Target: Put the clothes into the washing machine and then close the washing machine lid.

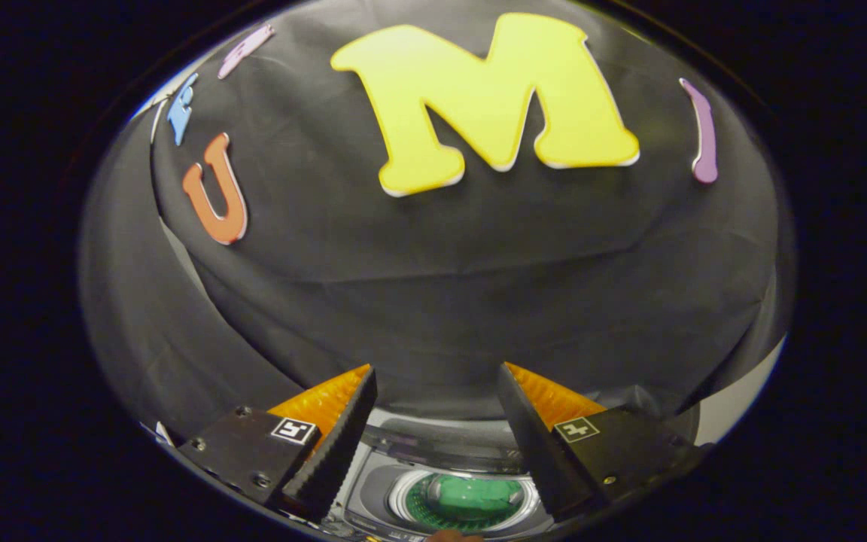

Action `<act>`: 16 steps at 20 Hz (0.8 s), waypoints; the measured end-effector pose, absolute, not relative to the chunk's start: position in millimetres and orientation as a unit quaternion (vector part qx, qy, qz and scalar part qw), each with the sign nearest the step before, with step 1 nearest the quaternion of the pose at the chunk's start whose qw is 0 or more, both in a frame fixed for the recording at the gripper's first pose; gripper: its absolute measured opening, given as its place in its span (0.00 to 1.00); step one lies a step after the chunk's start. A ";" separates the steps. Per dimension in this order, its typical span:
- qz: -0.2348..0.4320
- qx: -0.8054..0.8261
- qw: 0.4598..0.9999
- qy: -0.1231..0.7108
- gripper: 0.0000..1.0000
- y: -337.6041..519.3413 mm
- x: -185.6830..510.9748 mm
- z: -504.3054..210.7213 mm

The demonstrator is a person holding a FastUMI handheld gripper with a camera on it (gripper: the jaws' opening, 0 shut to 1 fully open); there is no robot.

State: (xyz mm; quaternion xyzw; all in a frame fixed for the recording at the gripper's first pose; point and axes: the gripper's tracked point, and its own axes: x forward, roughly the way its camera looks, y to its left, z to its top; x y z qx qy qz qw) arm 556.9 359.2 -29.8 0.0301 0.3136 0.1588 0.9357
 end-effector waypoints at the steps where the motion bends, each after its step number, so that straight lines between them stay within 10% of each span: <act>1: 0.149 0.026 0.935 0.322 1.00 355.4 563.1 -37.8; 16: 0.086 -0.006 0.923 0.375 1.00 319.8 583.8 -101.1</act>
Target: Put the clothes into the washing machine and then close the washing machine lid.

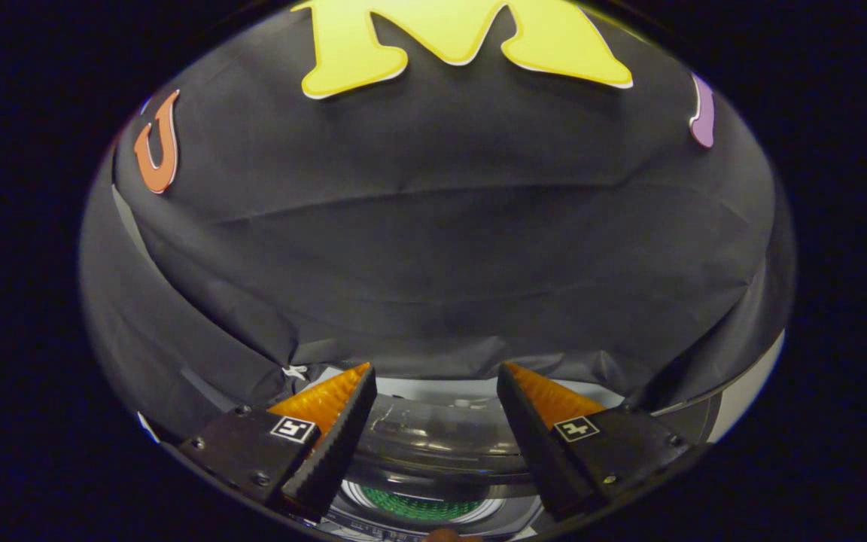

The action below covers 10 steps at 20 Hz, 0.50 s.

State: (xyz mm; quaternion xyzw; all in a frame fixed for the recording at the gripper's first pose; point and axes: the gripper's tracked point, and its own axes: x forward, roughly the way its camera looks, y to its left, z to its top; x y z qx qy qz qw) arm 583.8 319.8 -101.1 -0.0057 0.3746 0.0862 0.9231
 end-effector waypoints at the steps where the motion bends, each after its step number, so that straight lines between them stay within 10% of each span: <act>1: 0.088 -0.006 0.923 0.374 1.00 320.1 581.4 -100.8; 10: 0.114 -0.005 0.924 0.365 1.00 324.6 552.3 -107.8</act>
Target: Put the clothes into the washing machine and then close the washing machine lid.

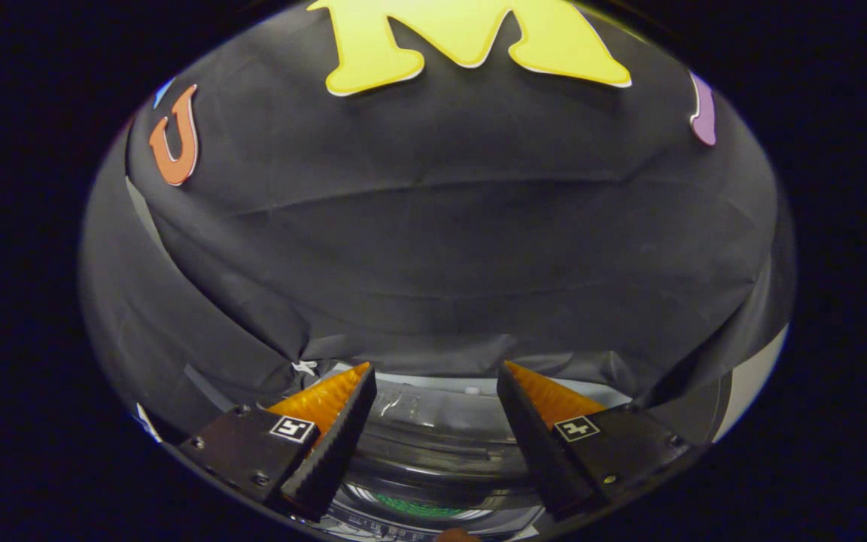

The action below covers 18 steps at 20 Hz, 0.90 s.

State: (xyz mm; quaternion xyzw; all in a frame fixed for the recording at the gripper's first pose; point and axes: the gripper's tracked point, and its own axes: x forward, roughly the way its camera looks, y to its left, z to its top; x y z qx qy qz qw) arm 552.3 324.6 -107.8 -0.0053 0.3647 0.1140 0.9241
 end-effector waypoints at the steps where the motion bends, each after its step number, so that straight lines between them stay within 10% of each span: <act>1: 0.114 -0.006 0.925 0.363 1.00 324.5 547.8 -107.8; 18: 0.108 -0.010 0.932 0.347 1.00 323.2 533.4 -112.9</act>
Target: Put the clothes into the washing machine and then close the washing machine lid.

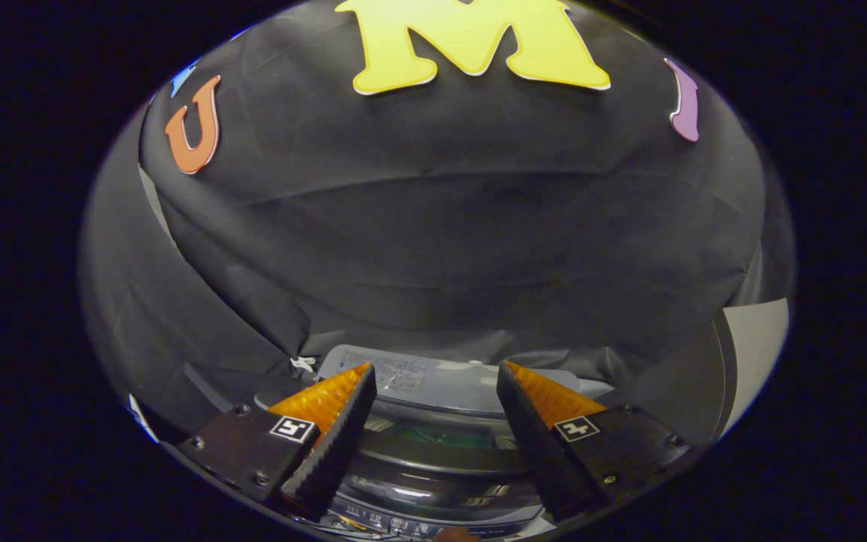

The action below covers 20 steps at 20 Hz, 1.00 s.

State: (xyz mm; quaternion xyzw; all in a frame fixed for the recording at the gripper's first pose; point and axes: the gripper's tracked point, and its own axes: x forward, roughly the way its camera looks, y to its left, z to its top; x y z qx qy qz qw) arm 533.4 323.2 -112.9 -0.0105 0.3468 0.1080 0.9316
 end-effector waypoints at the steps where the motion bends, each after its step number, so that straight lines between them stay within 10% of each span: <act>1: 0.108 -0.011 0.933 0.344 1.00 323.3 533.2 -113.5; 20: 0.165 -0.068 0.933 0.313 0.99 326.7 543.6 -104.7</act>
